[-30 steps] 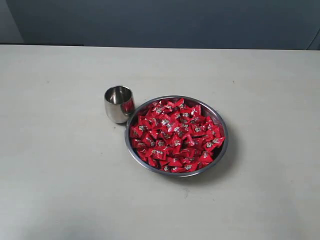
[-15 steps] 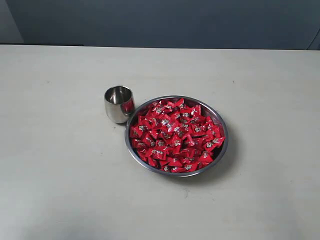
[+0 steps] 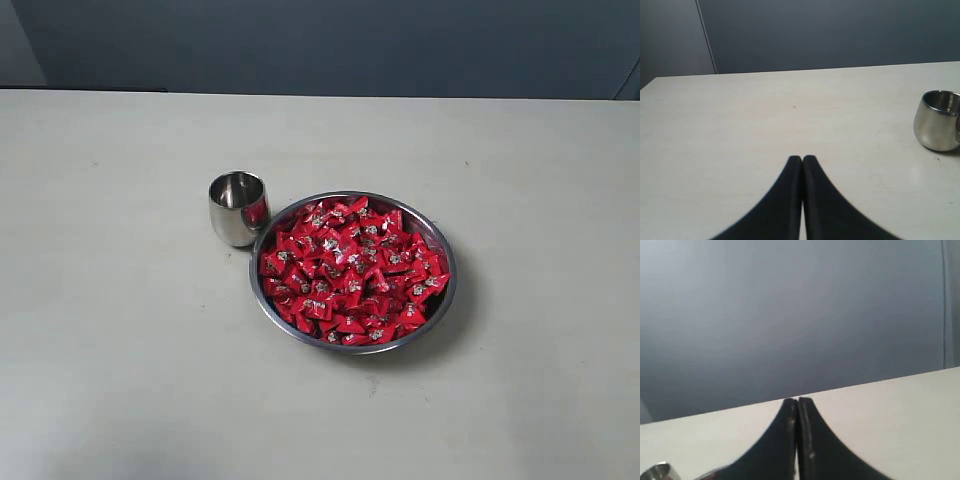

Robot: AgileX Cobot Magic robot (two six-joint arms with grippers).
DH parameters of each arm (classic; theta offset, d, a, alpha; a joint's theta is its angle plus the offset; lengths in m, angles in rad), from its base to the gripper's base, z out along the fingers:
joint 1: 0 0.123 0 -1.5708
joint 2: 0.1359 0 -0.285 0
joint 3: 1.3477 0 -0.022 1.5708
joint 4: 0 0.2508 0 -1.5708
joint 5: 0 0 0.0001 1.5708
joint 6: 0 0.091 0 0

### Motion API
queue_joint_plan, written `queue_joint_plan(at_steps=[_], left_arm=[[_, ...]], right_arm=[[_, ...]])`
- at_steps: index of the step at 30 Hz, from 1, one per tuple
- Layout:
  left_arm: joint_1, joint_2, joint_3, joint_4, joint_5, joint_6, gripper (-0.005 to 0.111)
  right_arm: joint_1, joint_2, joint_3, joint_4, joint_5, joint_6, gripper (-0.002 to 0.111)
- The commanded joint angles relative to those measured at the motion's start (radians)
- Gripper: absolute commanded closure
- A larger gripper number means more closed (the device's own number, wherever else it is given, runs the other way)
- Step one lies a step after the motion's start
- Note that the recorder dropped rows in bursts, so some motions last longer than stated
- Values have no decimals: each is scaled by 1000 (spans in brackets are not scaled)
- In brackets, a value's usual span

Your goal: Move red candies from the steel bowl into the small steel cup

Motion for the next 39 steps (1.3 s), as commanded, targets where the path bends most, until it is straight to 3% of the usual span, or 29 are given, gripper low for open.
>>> queue_joint_plan(at_steps=[1, 8, 16, 25, 29, 34, 39], left_arm=[[1, -4, 4, -3, -2, -2, 106], [1, -4, 4, -3, -2, -2, 106], [1, -4, 4, -3, -2, -2, 106], [1, -4, 4, -3, -2, -2, 106], [1, -4, 4, -3, -2, -2, 106], [1, -4, 4, -3, -2, -2, 106], [1, -4, 4, -3, -2, -2, 106]], right_arm=[[-5, 164, -120, 172, 88, -277, 109], [-5, 496, -257, 464, 213, -658, 109], [-5, 856, -290, 514, 197, -821, 109], [-3, 1043, -290, 812, 226, -1161, 109], [1, 1079, -290, 923, 286, -1219, 109], [114, 1165, -290, 951, 239, -1267, 109], [314, 1350, -298, 982, 17, -1386, 109]])
